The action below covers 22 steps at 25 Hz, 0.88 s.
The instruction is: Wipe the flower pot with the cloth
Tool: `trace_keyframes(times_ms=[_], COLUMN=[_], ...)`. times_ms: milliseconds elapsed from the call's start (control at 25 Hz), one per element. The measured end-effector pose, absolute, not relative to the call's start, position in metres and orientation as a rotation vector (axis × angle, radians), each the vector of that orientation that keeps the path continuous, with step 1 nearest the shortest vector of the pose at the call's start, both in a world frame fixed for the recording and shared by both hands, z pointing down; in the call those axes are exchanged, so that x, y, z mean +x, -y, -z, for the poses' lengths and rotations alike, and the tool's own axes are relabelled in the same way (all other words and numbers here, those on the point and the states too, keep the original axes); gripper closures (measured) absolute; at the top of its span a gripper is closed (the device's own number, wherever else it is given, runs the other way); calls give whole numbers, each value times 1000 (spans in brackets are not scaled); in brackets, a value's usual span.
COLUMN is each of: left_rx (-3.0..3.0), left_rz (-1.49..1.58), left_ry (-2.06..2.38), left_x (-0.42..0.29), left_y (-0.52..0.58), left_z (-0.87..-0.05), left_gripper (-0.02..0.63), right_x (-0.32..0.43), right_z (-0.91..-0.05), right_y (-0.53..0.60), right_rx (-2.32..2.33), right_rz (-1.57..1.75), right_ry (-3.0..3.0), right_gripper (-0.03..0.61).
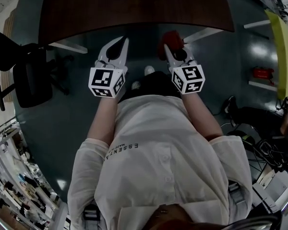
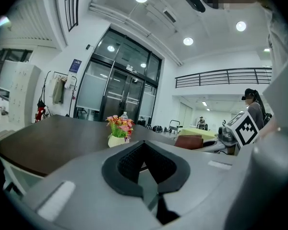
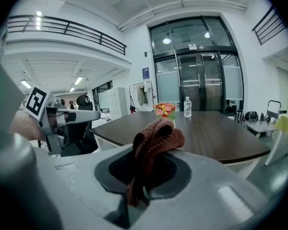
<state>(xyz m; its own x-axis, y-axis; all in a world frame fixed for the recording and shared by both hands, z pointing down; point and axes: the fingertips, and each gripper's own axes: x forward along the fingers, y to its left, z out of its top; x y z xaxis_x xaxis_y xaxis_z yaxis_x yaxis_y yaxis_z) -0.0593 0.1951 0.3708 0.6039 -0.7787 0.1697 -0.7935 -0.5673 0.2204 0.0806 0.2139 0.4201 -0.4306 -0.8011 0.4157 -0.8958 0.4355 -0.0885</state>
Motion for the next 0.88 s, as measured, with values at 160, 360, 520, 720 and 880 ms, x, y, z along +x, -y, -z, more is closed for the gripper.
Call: trace_keyframes(times_ms=[160,360,520,720,880], left_rx=[2512,2474,2418,2377,2350], left_rz=[-103,-160,-118,-138,-189], left_ry=[1291,1319,1362,1405,1413], left_x=[-50,-46,-46,-35,-29], left_y=[-168,-118,-70,-21,8], left_z=[-387,-398,-396,-406,-424], left_gripper=[598,598,598,598,598], right_x=[93,102,108,112,102], right_z=[-438,-454,-457,-465,-484], right_y=[-189,-133,-79,-19,4], right_rx=[1437,1402,1351,1258,1115], right_rz=[-480,-515,-520,-539,-573], right_ry=[2369,2371,2396,2423,2425], right_gripper=[529,529,529,529,529])
